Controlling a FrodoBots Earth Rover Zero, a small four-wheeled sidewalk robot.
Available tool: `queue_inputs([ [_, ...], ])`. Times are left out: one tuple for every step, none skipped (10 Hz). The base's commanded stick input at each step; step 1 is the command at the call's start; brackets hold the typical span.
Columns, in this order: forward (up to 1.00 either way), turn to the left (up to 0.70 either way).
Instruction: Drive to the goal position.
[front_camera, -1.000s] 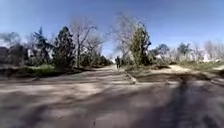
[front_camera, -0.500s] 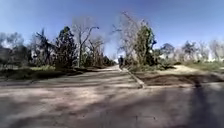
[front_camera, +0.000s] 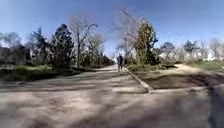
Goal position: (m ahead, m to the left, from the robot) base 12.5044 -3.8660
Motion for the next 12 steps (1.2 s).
queue_inputs([
  [1.00, 0.40],
  [1.00, 0.40],
  [1.00, 0.40],
  [1.00, 0.40],
  [1.00, 0.40],
  [1.00, 0.40],
  [1.00, 0.40],
  [1.00, 0.40],
  [1.00, 0.28],
  [1.00, 0.01],
  [1.00, 0.00],
  [1.00, 0.00],
])
